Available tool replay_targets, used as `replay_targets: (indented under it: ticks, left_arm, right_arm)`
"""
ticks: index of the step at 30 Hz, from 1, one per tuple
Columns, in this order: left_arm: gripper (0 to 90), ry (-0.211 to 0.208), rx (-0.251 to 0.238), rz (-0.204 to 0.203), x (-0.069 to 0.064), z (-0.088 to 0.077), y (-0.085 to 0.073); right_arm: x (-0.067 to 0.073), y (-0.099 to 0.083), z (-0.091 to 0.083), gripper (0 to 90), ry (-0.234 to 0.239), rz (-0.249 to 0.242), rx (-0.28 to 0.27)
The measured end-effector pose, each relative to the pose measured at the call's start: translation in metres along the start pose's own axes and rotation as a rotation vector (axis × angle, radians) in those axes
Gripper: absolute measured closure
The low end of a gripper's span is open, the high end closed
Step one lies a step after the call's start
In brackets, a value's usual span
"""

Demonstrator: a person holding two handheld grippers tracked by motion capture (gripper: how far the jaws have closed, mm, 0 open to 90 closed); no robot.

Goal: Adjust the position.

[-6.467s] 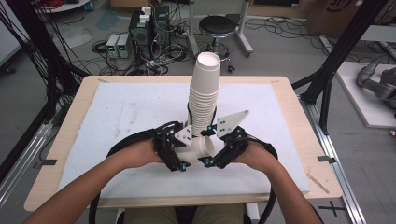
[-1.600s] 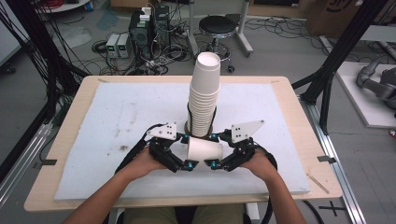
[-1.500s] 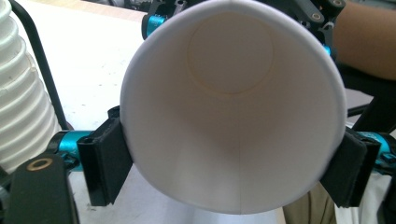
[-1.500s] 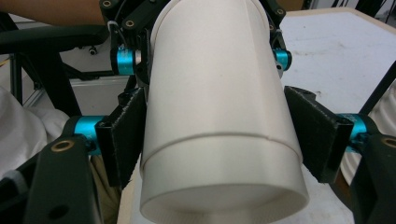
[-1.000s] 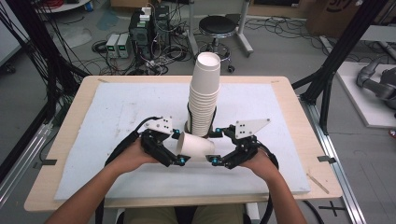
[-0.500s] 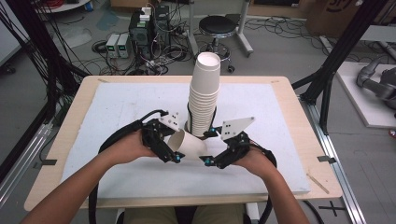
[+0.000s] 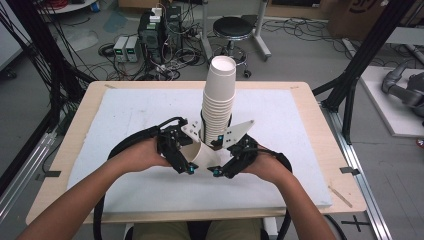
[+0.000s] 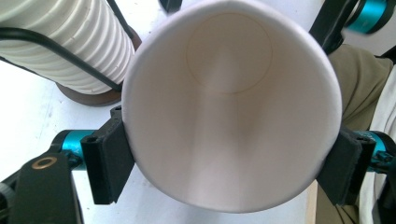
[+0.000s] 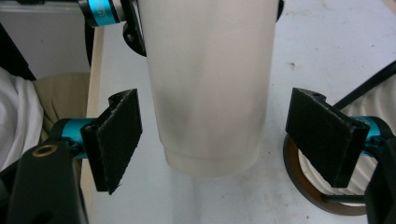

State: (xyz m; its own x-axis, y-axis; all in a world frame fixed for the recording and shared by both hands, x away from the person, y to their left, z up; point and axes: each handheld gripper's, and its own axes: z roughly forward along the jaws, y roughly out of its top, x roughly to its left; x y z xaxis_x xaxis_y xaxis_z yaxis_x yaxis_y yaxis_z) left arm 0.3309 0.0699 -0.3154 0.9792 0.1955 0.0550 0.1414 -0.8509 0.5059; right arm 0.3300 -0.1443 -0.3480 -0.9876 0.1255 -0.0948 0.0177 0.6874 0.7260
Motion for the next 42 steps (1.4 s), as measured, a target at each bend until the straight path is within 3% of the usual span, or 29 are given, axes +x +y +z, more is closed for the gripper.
replay_targets:
  ticks: [15, 16, 25, 28, 37, 42]
  left_arm:
    - [18.2, 0.010, 0.052, 0.022, -0.005, 0.007, 0.006]
    - [18.2, 0.011, 0.053, 0.023, -0.005, 0.007, 0.006]
    - [18.1, 0.010, 0.028, 0.018, -0.007, 0.008, 0.005]
    - [18.0, 0.008, 0.013, 0.017, -0.007, 0.008, 0.004]
    - [15.2, -0.023, -0.132, 0.000, -0.006, 0.005, -0.005]
    - [15.2, -0.027, -0.159, 0.009, -0.007, 0.005, -0.007]
  right_arm:
    - [0.005, 0.008, 0.026, 20.0, -0.004, -0.051, 0.118]
    - [0.005, 0.008, 0.028, 25.0, 0.003, -0.058, 0.127]
    - [0.006, 0.008, 0.030, 26.9, 0.012, -0.050, 0.140]
    - [0.006, 0.007, 0.030, 27.2, 0.016, -0.047, 0.135]
    - [0.003, 0.003, 0.023, 27.2, 0.041, -0.022, 0.091]
    - [0.005, 0.001, 0.021, 27.3, 0.052, -0.025, 0.088]
